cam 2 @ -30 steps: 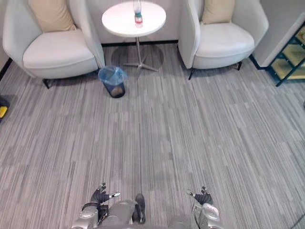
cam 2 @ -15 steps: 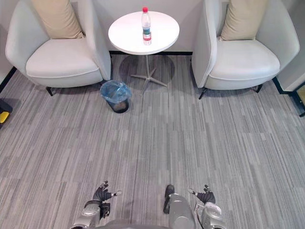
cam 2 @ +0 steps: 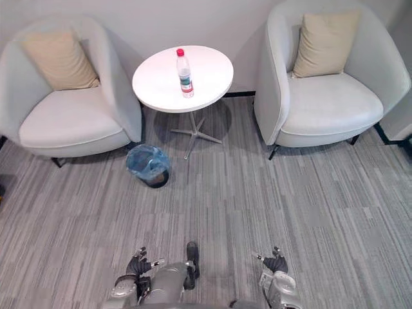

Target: Gather rubbish on tea table into small bin, then transfer packed bag to large trash can.

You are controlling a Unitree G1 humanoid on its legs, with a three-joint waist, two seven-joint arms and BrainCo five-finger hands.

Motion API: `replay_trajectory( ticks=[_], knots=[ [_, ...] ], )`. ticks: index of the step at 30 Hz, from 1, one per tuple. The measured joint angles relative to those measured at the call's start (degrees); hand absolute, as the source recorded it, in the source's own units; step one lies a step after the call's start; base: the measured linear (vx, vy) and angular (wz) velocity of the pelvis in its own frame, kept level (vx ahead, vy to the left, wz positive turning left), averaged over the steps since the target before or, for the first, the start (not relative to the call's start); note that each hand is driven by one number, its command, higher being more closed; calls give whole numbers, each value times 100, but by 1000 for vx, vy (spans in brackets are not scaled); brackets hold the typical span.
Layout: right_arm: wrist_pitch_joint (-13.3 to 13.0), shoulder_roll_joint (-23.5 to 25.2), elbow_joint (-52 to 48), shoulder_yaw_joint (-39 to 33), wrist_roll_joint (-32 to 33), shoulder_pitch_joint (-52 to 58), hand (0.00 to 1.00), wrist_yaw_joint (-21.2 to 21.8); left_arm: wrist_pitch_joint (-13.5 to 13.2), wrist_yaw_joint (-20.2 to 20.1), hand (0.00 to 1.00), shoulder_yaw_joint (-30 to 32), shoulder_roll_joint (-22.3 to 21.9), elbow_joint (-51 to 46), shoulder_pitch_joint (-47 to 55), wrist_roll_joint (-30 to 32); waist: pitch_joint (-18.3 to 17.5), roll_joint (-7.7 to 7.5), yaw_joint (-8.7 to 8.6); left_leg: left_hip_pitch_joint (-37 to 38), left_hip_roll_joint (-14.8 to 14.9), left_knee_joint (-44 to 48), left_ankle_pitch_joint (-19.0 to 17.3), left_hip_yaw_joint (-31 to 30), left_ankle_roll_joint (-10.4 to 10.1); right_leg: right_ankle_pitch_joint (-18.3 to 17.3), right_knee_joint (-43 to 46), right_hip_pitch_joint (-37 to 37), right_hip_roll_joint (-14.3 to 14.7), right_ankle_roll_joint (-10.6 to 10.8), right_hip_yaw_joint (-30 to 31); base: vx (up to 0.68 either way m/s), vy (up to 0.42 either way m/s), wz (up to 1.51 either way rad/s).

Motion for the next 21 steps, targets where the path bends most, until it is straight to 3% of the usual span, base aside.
replay_trajectory(
  ticks=[1,3,4,5,6,7,9,11,13,14,15,16,17,18,19,21],
  knots=[
    [-2,-19,14,6,-9,11,0,3,12,-9,0,-17,24,73,-56,0,-16,-47,-28,-21,-45,286,-304,38,69,-7,307,-52,-121,5,78,475,155,-6],
    [2,-28,57,5,-25,28,0,10,14,-11,0,-15,33,84,-50,0,-21,-52,20,147,-50,443,-581,155,121,-97,1306,-399,-179,158,297,454,183,-30],
    [1,-19,60,25,-70,37,0,32,26,-14,0,-86,63,118,-38,-1,-32,-77,51,401,-107,398,-761,247,153,-54,2435,-838,-301,644,416,537,196,-34],
    [1,-14,62,63,-135,61,0,47,36,-13,0,-167,107,153,-40,0,-39,-92,36,692,-212,314,-927,234,175,149,3551,-1234,-435,1268,435,456,148,-14],
    [3,-11,68,64,-164,64,0,56,43,-15,0,-218,131,168,-40,0,-39,-93,-9,858,-258,276,-992,215,220,124,4037,-1399,-502,1323,406,471,110,14],
    [10,-9,89,72,-184,84,0,101,50,-12,0,-292,154,187,-7,0,-35,-88,-57,1223,-329,154,-1104,156,249,-7,4752,-1685,-628,1074,185,369,63,21],
    [10,-5,89,101,-209,191,0,132,53,-9,0,-365,163,238,-30,0,-25,-67,-134,1836,-338,-151,-1184,17,299,-319,4986,-2152,-702,492,-340,402,26,41],
    [11,-11,86,100,-209,208,0,133,51,-3,0,-357,152,235,-75,-2,7,-9,-234,2239,-211,-445,-1197,-214,268,-446,4174,-2684,-559,245,-689,464,-67,59],
    [11,-11,87,101,-208,200,0,132,50,-2,0,-358,152,232,-67,-3,31,37,-296,2397,-56,-555,-1231,-343,205,-285,2997,-2949,-347,235,-665,464,-140,60],
    [12,6,86,100,-206,211,0,131,48,-2,0,-358,176,235,-47,-1,24,-22,-370,2554,-24,-681,-1277,-426,64,422,1647,-3052,-297,187,-620,438,-173,70],
    [13,-11,88,91,-202,221,0,131,51,-1,0,-358,179,242,-47,-1,40,-46,-378,2654,22,-695,-1348,-481,-58,939,1379,-3028,-275,147,-593,482,-229,68],
    [22,-80,132,71,-199,258,0,127,59,1,0,-349,114,285,-45,-5,50,48,-380,2829,183,-711,-1446,-665,-213,1560,1230,-2897,-141,-20,-568,516,-256,26],
    [28,-96,182,68,-199,217,0,127,44,1,0,-345,96,278,-22,-5,25,83,-335,2829,253,-698,-1418,-670,-256,1518,1276,-2848,-80,-63,-594,509,-263,15],
    [19,-87,191,49,-199,87,0,129,45,-8,0,-338,99,287,1,-1,41,68,-341,2822,297,-585,-1318,-724,-412,1187,1674,-2934,-87,-155,-616,454,-258,13],
    [21,-81,194,34,-199,68,0,131,49,-10,0,-337,74,288,5,0,38,85,-373,2824,344,-381,-1315,-805,-418,942,1883,-2894,-102,-204,-713,405,-270,38],
    [25,19,102,-4,-195,223,0,135,40,-12,0,-184,-56,262,-53,1,41,127,-399,2292,565,1257,-1291,-1023,-497,639,1761,-2354,-51,-280,-1035,454,-314,68]
  ],
)
